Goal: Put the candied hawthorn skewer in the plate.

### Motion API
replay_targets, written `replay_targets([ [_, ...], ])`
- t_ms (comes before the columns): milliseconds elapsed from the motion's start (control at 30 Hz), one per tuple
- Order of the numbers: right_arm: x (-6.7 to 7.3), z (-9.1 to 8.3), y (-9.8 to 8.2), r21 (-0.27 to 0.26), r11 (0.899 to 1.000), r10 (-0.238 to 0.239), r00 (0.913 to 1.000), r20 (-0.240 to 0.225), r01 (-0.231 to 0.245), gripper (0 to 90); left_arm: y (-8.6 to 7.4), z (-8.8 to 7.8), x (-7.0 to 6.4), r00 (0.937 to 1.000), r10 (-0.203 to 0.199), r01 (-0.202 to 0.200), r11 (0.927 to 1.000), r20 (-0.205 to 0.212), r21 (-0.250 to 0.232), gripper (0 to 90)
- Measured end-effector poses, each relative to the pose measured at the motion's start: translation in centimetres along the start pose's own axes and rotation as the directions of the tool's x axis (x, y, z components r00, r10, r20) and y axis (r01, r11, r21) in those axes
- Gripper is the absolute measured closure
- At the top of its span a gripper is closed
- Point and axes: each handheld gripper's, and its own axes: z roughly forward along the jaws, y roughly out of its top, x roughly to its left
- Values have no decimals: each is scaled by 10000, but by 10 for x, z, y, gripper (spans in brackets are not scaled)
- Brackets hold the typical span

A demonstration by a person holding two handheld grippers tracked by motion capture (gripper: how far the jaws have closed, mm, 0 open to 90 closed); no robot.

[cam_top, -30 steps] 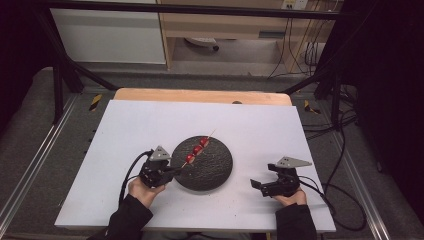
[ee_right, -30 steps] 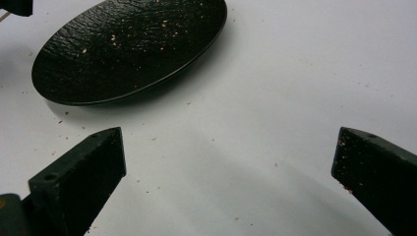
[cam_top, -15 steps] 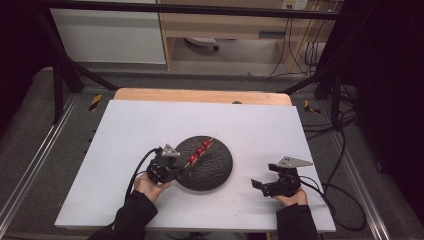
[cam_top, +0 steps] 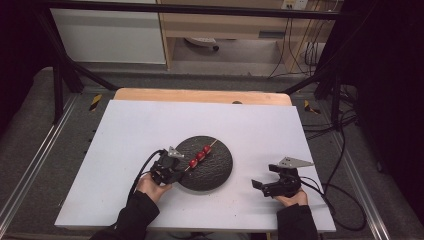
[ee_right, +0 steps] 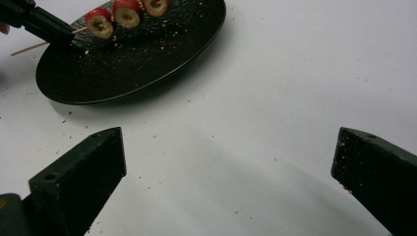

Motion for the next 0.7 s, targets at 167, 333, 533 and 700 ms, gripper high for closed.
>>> replay_targets([
  [167,0,0,0,16,10000,27,10000,-2,-27,6,1,1,-1,10000,41,-41,9999,9,102,879],
  [333,1,0,0,14,10000,21,10000,11,-21,6,1,1,-1,10000,43,-43,10000,5,66,876],
  [533,1,0,0,-9,10000,30,10000,25,-30,7,0,-5,0,10000,-42,41,9995,-45,-313,645],
  [700,1,0,0,17,10000,54,10000,42,-54,7,-6,-14,7,9993,-76,97,9982,364,-587,446],
])
